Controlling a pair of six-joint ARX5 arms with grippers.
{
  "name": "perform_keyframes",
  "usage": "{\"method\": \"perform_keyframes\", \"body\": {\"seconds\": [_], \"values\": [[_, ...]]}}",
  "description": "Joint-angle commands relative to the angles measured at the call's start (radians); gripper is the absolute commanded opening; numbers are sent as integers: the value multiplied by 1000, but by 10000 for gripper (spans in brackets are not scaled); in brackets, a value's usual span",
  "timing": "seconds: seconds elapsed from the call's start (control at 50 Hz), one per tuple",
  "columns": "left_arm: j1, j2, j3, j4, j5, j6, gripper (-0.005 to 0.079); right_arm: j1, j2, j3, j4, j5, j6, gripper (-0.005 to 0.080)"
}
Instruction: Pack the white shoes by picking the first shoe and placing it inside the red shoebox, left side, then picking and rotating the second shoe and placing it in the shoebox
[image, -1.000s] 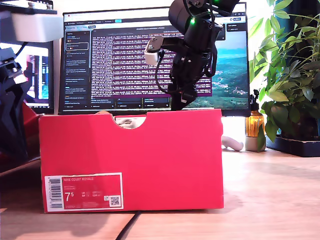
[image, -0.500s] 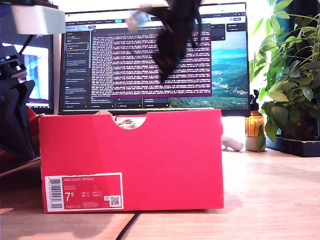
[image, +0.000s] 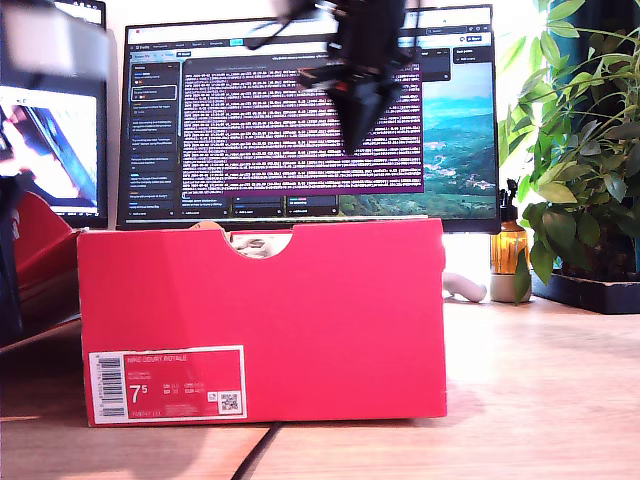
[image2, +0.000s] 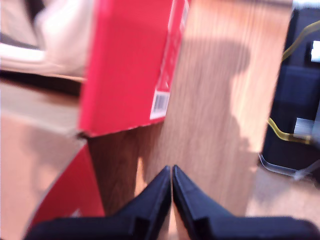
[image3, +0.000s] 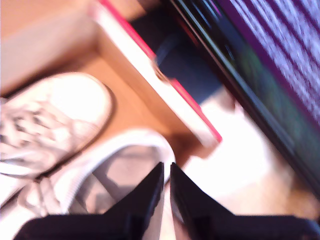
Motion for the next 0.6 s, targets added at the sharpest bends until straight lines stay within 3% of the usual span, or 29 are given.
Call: {"method": "perform_keyframes", "body": {"seconds": [0.0,0.1,0.12,0.18,0.3,0.58], "values": [[-7,-49,29,1,11,-58,-19,-30,-26,5,-13,-26,33,-12],[-7,-119,29,-2,47,-104,-19,-69,-26,5,-52,-56,50,-13],[-7,-133,29,-1,52,-186,-19,-77,-26,5,-61,-62,58,-13],[-5,-164,29,7,53,-234,-19,-99,-26,5,-84,-74,62,-13],[16,-197,29,28,51,-293,-19,-137,-26,5,-106,-75,99,-13],[94,-196,29,157,71,-302,-19,-172,-39,2,-127,-71,113,-13]]}}
